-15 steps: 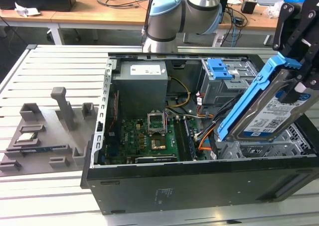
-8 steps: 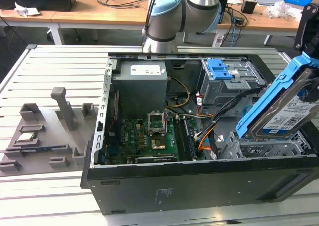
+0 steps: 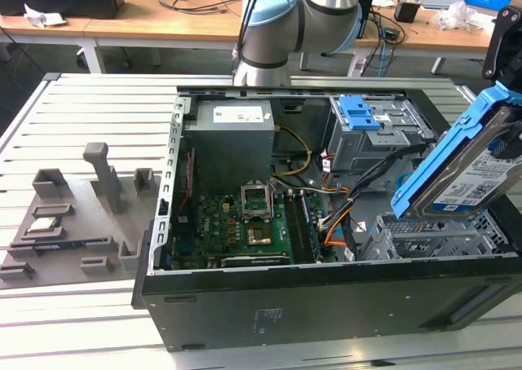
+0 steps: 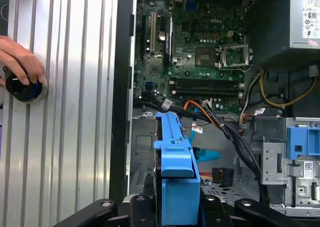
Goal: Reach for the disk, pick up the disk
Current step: 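Pick up the disk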
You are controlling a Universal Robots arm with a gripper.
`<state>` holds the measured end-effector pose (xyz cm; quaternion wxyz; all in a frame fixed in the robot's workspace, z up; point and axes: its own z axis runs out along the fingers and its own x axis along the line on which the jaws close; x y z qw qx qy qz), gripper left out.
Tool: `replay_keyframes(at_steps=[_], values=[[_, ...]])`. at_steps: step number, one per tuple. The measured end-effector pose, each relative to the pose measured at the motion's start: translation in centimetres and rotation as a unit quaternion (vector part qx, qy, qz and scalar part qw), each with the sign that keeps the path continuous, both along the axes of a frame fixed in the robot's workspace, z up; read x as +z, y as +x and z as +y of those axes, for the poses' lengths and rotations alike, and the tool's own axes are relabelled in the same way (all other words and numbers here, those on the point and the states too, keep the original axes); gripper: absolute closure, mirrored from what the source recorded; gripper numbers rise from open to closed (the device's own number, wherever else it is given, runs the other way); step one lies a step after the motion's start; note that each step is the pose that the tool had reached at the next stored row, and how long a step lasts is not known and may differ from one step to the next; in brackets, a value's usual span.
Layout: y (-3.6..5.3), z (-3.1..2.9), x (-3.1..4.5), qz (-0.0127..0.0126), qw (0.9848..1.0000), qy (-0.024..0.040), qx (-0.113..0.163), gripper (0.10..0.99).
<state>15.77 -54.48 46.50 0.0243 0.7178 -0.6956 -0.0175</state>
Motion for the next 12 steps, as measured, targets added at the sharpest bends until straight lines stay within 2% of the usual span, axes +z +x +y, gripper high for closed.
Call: replay_keyframes(at_steps=[6,12], values=[[0.85,0.14,-0.15,0.0,1.0,0.0,0.0,0.722],[0.91,0.14,-0.15,0.0,1.0,0.0,0.0,0.722]])
